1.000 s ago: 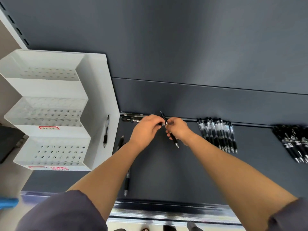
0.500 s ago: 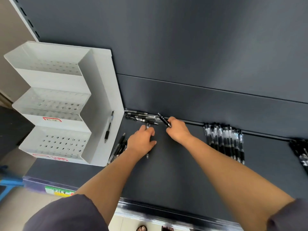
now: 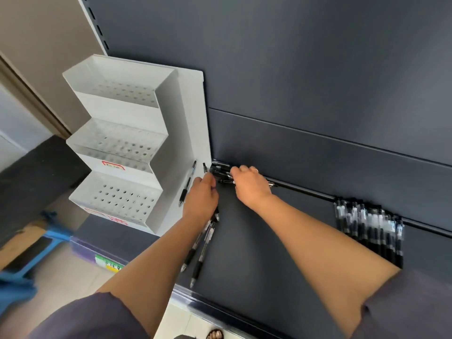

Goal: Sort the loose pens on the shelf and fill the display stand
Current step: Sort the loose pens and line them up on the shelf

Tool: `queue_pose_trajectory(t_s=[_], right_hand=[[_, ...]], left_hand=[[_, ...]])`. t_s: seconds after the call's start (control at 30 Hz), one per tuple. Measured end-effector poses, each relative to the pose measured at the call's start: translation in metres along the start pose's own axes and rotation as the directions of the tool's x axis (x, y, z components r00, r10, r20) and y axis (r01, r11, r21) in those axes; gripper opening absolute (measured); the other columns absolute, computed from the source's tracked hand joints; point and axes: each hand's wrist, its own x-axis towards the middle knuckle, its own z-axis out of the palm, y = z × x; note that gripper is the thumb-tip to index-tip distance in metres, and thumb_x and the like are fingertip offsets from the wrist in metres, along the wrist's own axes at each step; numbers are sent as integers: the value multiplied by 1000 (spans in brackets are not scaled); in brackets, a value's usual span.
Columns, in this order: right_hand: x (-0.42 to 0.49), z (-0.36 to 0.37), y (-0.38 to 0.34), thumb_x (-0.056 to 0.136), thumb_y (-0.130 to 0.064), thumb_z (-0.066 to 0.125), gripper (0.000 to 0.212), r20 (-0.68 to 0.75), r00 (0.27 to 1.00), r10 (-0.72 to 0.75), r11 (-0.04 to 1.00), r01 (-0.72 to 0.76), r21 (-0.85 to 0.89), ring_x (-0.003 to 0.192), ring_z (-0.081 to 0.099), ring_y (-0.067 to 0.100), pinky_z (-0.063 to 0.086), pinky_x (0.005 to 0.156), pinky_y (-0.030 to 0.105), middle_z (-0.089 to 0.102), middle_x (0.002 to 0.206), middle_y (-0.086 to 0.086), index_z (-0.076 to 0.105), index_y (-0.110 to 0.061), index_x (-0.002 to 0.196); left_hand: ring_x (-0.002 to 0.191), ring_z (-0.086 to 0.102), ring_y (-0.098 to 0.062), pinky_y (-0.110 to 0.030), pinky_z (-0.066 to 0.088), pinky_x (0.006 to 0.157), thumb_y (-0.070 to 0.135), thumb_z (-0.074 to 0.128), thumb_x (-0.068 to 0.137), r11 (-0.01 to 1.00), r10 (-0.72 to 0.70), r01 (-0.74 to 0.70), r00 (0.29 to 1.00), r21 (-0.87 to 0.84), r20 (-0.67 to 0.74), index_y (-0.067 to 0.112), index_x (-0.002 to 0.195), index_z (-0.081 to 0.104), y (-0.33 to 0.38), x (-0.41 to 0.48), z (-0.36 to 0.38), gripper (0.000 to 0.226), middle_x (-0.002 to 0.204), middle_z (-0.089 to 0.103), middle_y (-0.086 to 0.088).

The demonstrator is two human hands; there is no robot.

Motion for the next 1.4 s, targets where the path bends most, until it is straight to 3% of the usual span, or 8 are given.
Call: queue_pose_trajectory(t_s=[0.17, 0.37, 0.53, 0.73, 1.13, 1.2, 1.27, 1.4], right_hand=[[5, 3, -7, 86, -6, 54, 37, 102, 993, 61, 983, -42, -177, 113, 54, 33, 45, 86, 39, 55, 124, 13, 49, -7, 123], [-15, -5, 27, 86, -2, 45, 32, 135, 967, 217, 975, -208, -84, 105, 60, 34, 39, 68, 33, 59, 116, 12, 55, -7, 116], [-39, -9, 60, 88, -9, 44, 22, 69, 905, 419, 899, -424, 113, 101, 59, 38, 40, 68, 34, 59, 113, 14, 52, -7, 109], [-56, -9, 81, 89, -13, 46, 13, 26, 835, 549, 802, -536, 263, 96, 60, 39, 39, 66, 33, 62, 106, 17, 52, -8, 99], [-80, -3, 84, 91, -11, 46, 23, 130, 824, 552, 766, -562, 311, 100, 58, 40, 39, 69, 33, 60, 110, 19, 52, -9, 112], [-87, -8, 86, 89, -8, 45, 23, 96, 824, 559, 762, -556, 334, 98, 59, 40, 40, 69, 33, 61, 108, 20, 50, -9, 111], [-97, -16, 91, 88, -7, 45, 22, 38, 815, 578, 753, -550, 361, 96, 59, 41, 41, 69, 35, 62, 105, 21, 48, -8, 110], [-125, -31, 113, 89, -7, 45, 18, -26, 773, 633, 718, -574, 394, 92, 59, 40, 40, 65, 36, 62, 98, 21, 45, -7, 108]], left_hand=[[76, 46, -30, -33, 36, 63, -3, 43, 79, 998, -40, 40, 999, -50, -8, 10, 93, 38, -3, 0, -4, 20, 85, 49, -9], [93, 53, -35, -34, 37, 73, -4, 42, 81, 998, 26, -25, 999, -58, 31, 7, 118, 46, 7, 13, 2, 39, 102, 52, -13], [100, 51, -38, -40, 43, 88, -6, 39, 84, 983, 160, -170, 977, 65, 138, 4, 110, 54, 25, 26, 24, 31, 114, 45, -18], [115, 43, -29, -37, 40, 90, -8, 42, 83, 817, 409, -471, 880, 332, 243, 16, 125, 49, 36, 41, 44, 49, 127, 50, -4], [118, 49, -26, -39, 35, 96, 4, 48, 86, 520, 452, -619, 784, 589, 425, 14, 123, 41, 50, 31, 59, 39, 124, 54, -5], [106, 58, -28, -37, 40, 85, 6, 45, 89, 559, 452, -624, 782, 546, 429, 14, 118, 38, 61, 27, 55, 31, 114, 62, -5], [96, 61, -35, -37, 41, 72, 14, 40, 96, 718, 426, -574, 809, 394, 404, 13, 113, 38, 79, 20, 53, 17, 106, 64, -11], [88, 60, -40, -44, 52, 72, 17, 41, 96, 931, 305, -363, 815, 25, 492, 9, 110, 44, 119, 0, 69, 16, 103, 61, -20]])
